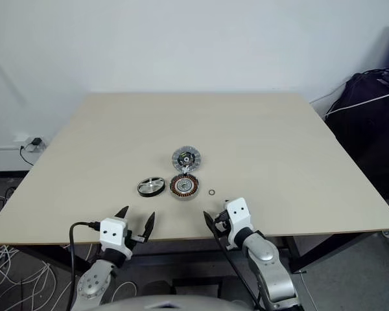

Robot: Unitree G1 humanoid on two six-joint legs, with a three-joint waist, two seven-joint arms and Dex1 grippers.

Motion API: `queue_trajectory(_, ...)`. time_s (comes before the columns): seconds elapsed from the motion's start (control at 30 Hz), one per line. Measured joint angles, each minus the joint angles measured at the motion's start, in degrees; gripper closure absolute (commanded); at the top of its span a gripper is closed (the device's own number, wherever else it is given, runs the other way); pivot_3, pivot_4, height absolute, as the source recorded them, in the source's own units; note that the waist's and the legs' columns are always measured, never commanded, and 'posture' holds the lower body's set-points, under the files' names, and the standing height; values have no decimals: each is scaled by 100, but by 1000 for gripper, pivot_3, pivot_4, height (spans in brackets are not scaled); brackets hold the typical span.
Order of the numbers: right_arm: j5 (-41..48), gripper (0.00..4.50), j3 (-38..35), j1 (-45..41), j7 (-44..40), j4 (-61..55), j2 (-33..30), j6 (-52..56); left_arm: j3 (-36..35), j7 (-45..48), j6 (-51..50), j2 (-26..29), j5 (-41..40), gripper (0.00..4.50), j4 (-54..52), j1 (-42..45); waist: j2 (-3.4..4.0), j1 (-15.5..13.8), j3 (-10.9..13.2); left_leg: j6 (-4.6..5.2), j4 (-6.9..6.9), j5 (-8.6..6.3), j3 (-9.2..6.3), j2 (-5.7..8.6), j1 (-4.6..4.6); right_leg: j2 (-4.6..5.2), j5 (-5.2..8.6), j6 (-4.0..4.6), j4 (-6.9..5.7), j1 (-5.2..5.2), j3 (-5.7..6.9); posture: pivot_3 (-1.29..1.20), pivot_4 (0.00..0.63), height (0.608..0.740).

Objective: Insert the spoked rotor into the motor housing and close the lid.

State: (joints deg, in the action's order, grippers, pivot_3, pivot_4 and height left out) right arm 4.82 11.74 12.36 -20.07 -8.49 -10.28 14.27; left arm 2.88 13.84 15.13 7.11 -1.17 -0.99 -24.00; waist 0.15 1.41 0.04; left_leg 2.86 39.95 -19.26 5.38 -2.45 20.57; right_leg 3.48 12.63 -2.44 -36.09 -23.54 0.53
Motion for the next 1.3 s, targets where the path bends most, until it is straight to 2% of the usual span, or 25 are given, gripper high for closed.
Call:
queue_trajectory(0.47,-34,0,8,-41,34,7,28,10,0,15,-74,8,-2,16,-50,-10,0,0,0,0,0,0,0,0,0,0,0,0,0,0,0,0,0,740)
queue_trajectory(0.8,-203,0,-8,-704,363,118,170,737,29,-6,-75,-43,-1,16,-157,5,1,3,1,0,0,0,1,0,4,0,-1,1,0,-2,0,0,0,740)
queue_trajectory(1.3,-320,0,-34,-1909,597,1642,542,976,174,-4,-56,-193,-41,16,-193,22,6,35,1,0,0,1,4,5,11,-2,-2,1,-2,13,-3,0,0,740)
